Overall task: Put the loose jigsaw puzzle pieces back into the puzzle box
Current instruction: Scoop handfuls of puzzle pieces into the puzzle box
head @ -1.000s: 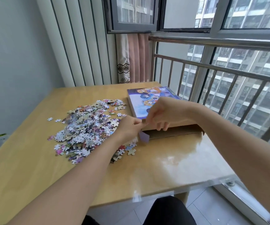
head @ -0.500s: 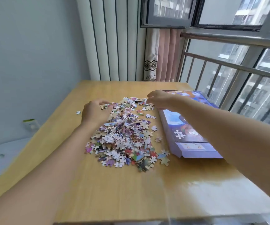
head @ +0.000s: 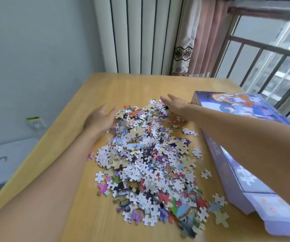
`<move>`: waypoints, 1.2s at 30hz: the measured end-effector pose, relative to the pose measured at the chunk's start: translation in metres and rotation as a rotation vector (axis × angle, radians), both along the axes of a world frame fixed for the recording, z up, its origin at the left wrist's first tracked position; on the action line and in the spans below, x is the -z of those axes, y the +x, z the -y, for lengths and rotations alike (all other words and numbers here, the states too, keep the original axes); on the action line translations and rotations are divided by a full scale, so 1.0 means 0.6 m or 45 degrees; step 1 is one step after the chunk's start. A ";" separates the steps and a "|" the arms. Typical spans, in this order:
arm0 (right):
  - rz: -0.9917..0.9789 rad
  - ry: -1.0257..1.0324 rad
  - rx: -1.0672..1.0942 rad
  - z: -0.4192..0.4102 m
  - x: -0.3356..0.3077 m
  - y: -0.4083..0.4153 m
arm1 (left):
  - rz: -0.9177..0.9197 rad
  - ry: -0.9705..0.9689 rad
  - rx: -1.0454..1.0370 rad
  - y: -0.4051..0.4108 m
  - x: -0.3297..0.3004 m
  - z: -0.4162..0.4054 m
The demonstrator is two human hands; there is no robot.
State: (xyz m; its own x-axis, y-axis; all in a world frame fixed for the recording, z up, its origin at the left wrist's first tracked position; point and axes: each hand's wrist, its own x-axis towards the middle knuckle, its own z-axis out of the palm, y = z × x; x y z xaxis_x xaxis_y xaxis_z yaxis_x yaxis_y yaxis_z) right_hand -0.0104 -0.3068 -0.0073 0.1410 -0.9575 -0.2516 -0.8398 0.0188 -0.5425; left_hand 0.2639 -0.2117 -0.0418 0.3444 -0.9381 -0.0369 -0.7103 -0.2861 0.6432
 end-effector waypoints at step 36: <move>-0.105 -0.246 -0.545 -0.252 -0.042 0.052 | -0.623 -0.324 0.513 -0.070 -0.010 -0.187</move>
